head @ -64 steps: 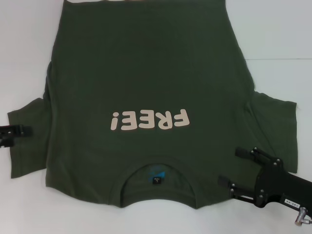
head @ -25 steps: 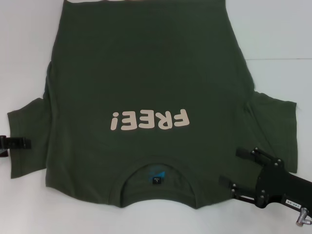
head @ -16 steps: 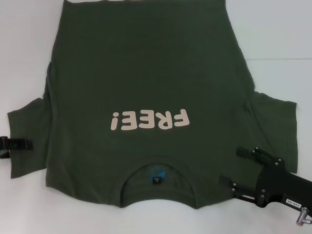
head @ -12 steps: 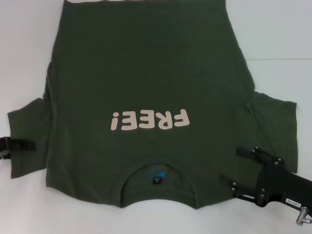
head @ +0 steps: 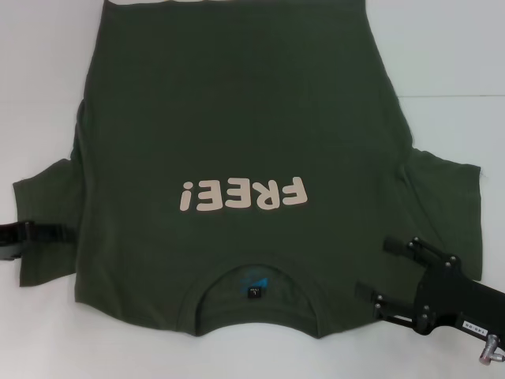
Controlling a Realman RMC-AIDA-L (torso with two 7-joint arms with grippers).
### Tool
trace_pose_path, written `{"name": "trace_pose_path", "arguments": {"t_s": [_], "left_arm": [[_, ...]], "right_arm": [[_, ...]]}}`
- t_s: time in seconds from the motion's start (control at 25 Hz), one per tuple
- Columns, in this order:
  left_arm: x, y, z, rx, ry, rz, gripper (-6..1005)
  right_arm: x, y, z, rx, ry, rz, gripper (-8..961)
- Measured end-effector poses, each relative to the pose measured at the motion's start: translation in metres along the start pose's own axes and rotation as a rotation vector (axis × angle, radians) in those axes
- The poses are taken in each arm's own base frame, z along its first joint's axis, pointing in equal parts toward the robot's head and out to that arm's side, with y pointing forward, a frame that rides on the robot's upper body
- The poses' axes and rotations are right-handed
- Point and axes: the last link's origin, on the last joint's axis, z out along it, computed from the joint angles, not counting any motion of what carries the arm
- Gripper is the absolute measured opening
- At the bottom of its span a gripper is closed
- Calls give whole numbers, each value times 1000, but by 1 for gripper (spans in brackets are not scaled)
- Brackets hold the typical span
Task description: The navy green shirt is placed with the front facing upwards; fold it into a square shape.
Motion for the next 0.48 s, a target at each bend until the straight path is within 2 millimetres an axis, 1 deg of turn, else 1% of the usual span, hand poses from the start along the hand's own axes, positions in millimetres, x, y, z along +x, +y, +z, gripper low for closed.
{"name": "trace_pose_path", "arguments": {"t_s": [0.4, 0.48], "left_arm": [[0, 0, 1, 3, -7, -19, 829], [1, 0, 0, 7, -4, -17, 758]], "right_arm": [[0, 0, -1, 4, 0, 0, 932], [0, 0, -1, 5, 0, 0, 932]]}}
